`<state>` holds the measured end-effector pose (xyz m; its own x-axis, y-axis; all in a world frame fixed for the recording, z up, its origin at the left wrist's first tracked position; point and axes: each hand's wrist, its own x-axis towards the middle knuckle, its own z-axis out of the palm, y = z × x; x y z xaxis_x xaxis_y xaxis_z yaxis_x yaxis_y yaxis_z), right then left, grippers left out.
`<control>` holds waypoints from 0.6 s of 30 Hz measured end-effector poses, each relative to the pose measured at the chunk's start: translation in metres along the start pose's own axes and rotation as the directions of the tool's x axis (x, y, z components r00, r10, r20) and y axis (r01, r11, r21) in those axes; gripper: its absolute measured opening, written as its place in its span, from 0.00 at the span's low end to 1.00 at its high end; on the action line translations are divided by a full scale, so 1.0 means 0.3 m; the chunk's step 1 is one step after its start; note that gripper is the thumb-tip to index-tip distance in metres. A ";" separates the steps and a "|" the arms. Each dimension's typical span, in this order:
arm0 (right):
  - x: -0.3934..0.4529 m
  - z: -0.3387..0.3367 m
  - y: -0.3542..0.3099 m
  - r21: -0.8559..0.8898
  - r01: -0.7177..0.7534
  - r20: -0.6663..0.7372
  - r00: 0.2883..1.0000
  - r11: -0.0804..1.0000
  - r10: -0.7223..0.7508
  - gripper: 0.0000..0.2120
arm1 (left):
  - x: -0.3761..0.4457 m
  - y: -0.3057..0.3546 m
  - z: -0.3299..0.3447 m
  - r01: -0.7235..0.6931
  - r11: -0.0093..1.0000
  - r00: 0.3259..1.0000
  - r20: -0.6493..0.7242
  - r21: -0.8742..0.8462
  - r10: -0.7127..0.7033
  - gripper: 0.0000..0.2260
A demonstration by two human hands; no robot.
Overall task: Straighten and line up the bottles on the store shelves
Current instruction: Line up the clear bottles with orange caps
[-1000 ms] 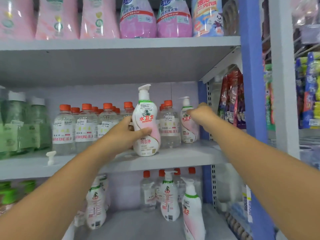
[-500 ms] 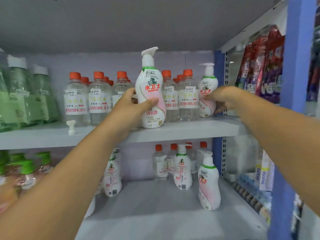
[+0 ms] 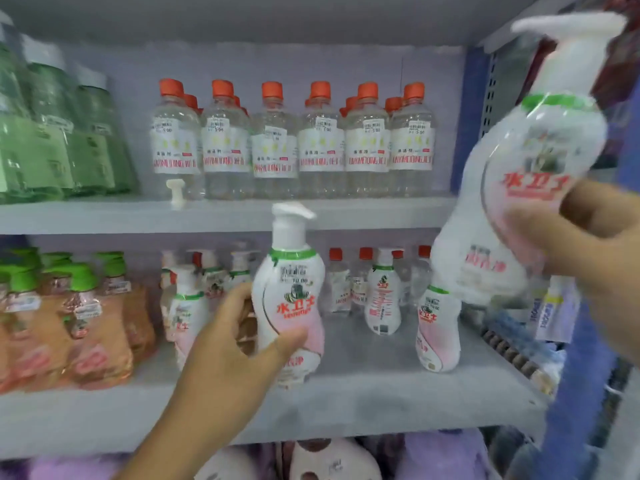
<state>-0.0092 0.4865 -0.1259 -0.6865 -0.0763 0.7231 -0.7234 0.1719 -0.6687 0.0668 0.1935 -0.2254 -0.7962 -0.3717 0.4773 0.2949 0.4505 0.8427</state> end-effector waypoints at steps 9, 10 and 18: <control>-0.260 0.483 0.507 -0.160 -0.277 0.179 0.936 0.947 0.304 0.11 | 0.089 -0.410 0.076 0.265 0.960 0.947 -0.210 0.088 -0.242 0.17; -0.266 0.506 0.538 -0.176 -0.295 0.173 0.930 0.939 0.324 0.11 | 0.098 -0.429 0.071 0.271 0.956 0.945 -0.222 0.113 -0.241 0.17; -0.252 0.579 0.632 -0.441 -0.314 -0.004 0.938 0.841 0.348 0.17 | 0.129 -0.475 0.057 0.146 0.900 0.966 -0.254 0.410 -0.041 0.38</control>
<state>-0.1073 0.3541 -0.3375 -0.8950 -0.0083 0.4461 -0.3608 0.6016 -0.7127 -0.0151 0.1287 -0.3314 -0.6476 -0.5838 0.4897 -0.0677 0.6842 0.7262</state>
